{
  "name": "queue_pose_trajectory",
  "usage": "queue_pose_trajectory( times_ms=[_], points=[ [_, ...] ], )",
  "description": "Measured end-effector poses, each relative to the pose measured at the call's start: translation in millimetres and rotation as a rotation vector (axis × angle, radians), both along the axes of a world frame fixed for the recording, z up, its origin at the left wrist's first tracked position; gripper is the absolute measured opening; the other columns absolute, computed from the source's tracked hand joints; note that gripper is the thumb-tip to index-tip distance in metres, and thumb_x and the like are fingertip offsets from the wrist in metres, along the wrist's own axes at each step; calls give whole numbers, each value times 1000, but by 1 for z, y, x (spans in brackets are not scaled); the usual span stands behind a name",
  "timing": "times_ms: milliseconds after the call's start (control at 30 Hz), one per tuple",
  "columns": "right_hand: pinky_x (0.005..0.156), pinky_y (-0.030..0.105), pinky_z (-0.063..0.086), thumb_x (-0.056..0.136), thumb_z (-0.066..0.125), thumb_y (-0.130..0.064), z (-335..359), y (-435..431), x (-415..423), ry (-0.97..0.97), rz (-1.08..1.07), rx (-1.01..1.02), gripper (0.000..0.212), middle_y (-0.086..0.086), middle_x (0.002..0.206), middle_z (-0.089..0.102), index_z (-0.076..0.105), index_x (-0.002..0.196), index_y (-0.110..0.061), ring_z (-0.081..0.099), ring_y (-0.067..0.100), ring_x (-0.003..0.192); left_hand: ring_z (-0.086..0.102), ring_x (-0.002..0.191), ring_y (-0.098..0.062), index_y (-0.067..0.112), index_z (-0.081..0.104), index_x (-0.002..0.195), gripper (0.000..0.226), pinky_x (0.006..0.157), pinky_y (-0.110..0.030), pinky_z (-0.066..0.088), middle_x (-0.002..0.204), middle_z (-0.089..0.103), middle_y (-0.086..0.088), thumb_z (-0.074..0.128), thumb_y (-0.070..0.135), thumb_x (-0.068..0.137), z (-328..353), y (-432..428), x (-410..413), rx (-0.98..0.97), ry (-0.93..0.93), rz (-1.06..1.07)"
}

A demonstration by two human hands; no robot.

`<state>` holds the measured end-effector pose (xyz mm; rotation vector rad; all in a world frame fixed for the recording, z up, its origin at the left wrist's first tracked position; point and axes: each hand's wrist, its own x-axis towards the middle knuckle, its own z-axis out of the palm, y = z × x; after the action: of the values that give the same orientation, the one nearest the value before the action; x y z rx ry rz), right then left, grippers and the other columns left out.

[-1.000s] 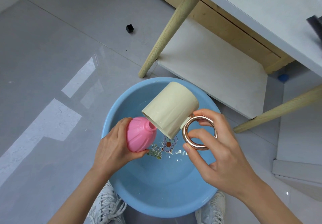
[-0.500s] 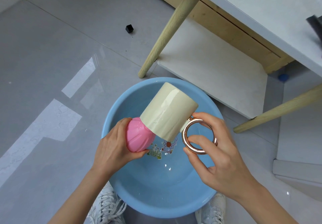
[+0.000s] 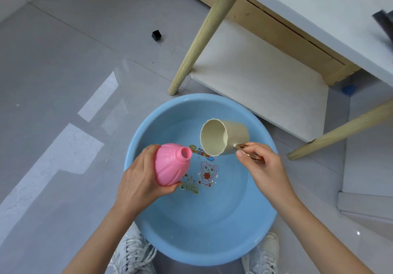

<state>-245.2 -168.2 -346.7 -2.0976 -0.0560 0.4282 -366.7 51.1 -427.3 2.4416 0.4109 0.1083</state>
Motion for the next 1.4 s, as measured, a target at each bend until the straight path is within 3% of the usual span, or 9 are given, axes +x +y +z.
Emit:
queue_pose_trajectory(
  times_ms=[133,233,300,400,500,933,1133,1267,1400],
  points=[
    [84,6,41,84,71,-13,-27,-8,3,-141,87,-247,5,3,107,56,68,80,-13,61,0,84,63,89,-29,17,40,122,97,65,-33,51,115,59,-4,90,46,44,0,-1,1,13,-1,1],
    [94,27,44,83,73,-15,-50,-11,6,-214,115,-379,8,2,107,51,68,81,-8,61,17,91,63,90,-28,16,42,122,97,65,-32,51,115,59,-4,90,48,43,0,-1,1,38,12,-2],
    [93,26,40,82,72,-16,-63,-12,6,-237,141,-423,10,1,105,46,67,81,-7,59,28,101,63,91,-28,15,42,123,99,66,-32,51,116,59,-4,90,49,42,-1,-1,1,55,23,-2],
    [86,20,33,84,70,-18,-78,-12,7,-242,160,-499,12,9,108,49,67,83,-6,52,30,109,63,96,-29,13,40,126,105,69,-33,52,120,59,-6,90,48,41,-2,-2,2,81,39,-13],
    [87,30,39,85,68,-19,-86,-10,8,-241,167,-541,14,15,112,49,67,84,-5,47,31,112,63,100,-30,12,39,129,108,71,-36,54,125,58,-8,90,48,41,-3,-2,2,99,54,-17],
    [82,37,45,85,66,-18,-98,5,10,-214,183,-565,17,21,107,50,66,83,-2,48,37,105,63,97,-31,7,44,128,106,70,-37,54,120,59,-9,91,46,41,-4,-3,3,132,73,-36],
    [86,23,33,88,64,-22,-96,4,13,-91,159,-509,16,14,112,51,67,89,-7,47,29,111,63,96,-30,8,45,127,105,69,-36,54,118,59,-9,91,47,41,-4,-3,3,129,66,-44],
    [88,20,33,87,66,-19,-82,-5,18,-36,87,-387,11,-7,88,50,68,87,-9,52,24,107,63,96,-31,8,44,127,105,69,-37,54,118,59,-9,91,46,41,-5,-2,3,124,67,-43],
    [81,19,36,88,65,-26,-65,-18,19,53,17,-296,13,1,95,55,61,76,-24,56,12,89,63,96,-31,8,44,126,105,70,-37,54,117,59,-9,91,46,40,-5,-2,3,121,61,-40]
  ],
)
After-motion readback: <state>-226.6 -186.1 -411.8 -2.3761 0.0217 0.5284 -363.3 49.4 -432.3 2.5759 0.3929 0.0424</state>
